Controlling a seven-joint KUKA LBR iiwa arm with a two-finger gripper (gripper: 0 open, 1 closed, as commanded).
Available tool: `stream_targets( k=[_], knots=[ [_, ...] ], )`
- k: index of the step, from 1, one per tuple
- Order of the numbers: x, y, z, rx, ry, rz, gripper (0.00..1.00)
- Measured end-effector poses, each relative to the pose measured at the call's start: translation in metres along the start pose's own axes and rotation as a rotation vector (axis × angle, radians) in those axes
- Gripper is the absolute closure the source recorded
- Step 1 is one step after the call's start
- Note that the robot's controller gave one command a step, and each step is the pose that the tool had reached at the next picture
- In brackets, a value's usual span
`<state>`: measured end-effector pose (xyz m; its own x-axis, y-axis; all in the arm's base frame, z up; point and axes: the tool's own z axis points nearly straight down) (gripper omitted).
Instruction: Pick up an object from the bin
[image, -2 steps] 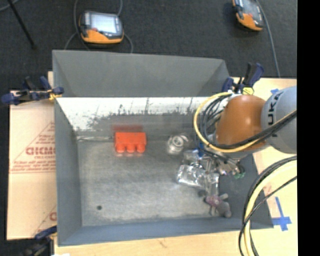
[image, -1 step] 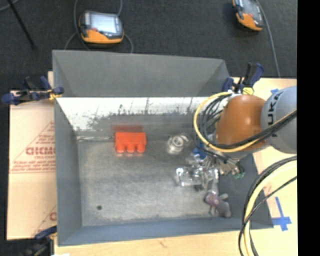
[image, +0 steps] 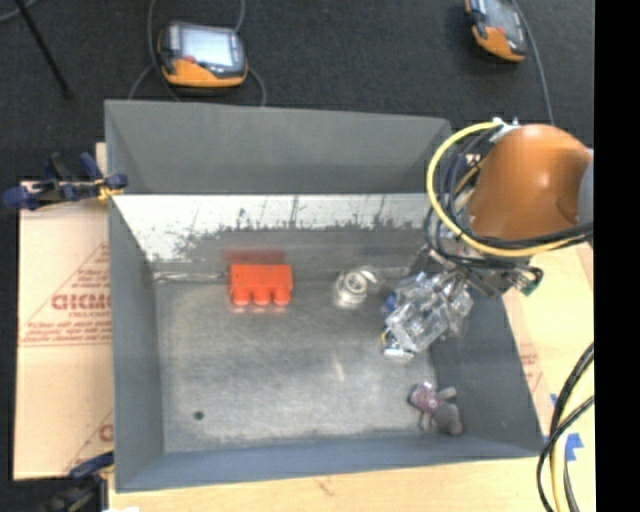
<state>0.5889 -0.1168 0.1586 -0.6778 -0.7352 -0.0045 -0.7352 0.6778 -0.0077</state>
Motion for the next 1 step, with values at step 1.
stream_targets(
  k=[1],
  knots=[
    [-0.0016, 0.0131, -0.1185, 0.001, -0.001, -0.019, 1.00]
  ],
)
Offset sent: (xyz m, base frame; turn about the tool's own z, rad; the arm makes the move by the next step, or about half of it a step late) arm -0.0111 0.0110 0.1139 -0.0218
